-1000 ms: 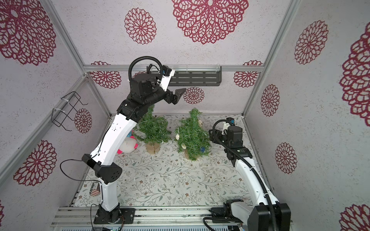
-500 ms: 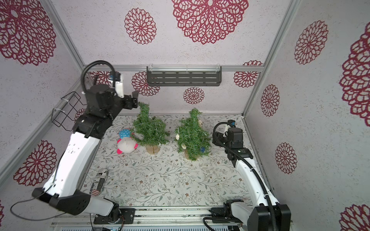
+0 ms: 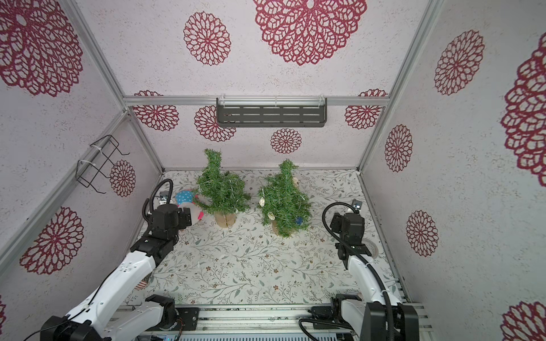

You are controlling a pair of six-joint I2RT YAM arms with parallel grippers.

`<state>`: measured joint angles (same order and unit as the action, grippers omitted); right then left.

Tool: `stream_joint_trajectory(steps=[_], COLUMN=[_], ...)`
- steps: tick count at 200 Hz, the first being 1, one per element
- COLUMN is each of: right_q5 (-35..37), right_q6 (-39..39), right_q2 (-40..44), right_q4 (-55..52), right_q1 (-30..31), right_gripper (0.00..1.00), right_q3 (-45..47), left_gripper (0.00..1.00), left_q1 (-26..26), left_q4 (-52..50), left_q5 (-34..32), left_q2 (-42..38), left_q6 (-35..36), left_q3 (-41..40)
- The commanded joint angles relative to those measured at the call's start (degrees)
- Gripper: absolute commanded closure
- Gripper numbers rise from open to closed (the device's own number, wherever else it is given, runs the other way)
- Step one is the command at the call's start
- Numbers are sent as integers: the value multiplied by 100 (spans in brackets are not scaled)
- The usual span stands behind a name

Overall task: Wrap string light around the christmas tree
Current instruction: Reset both arms

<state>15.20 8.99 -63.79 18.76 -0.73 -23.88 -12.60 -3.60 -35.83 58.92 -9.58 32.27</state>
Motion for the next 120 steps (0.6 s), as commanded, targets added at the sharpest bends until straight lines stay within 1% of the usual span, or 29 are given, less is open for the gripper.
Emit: stream_joint_trajectory(steps=[1, 17, 28, 40, 49, 57, 62, 74, 86, 90, 94, 101, 107, 120], right_q5=[333, 238, 239, 159, 103, 21, 22, 28, -46, -56, -42, 9, 19, 29], right_q6=[-348, -394, -417, -495, -609, -713, -707, -690, -731, -750, -774, -800, -809, -799], right_q2=[-468, -946, -1239, -1527, -1628, -1765, -1841, -2065, -2313, -2372, -2411, -2417, -2402, -2413], right_q4=[1949, 2847, 3209, 3633, 3542, 3824, 3836, 4137, 4660, 4826, 4986, 5175, 5225, 5354], right_q1=[154, 211, 223, 230, 257, 253, 249, 249, 258, 265, 274, 300, 319, 319], right_gripper=[25, 24, 24, 24, 23, 23, 22, 21, 21, 21, 20, 19, 18, 14], right_q3=[296, 559, 633, 678, 556, 574, 565, 634, 796, 868, 933, 1017, 1066, 1134], left_gripper=[2, 2, 2, 2, 2, 2, 2, 2, 2, 2, 2, 2, 2, 2], left_q1=[3, 18, 57, 210, 388, 413, 456, 542, 668, 718, 764, 904, 979, 1051], left_q4=[2204, 2961, 3527, 4111, 4481, 4080, 3941, 4261, 4903, 4774, 4417, 4033, 4069, 4422], left_q5=[-206, -168, -33, 277, 564, 497, 646, 870, 1042, 1059, 1048, 1447, 1701, 1803], left_q2=[228, 715, 990, 1229, 1404, 1469, 1488, 1684, 1984, 2044, 2054, 2051, 2131, 2429], left_q6=[279, 741, 946, 896, 792, 817, 846, 1166, 1393, 1348, 1226, 1071, 1088, 1046], left_q3=[-230, -436, -605, -808, -913, -750, -676, -692, -763, -671, -546, -435, -448, -562])
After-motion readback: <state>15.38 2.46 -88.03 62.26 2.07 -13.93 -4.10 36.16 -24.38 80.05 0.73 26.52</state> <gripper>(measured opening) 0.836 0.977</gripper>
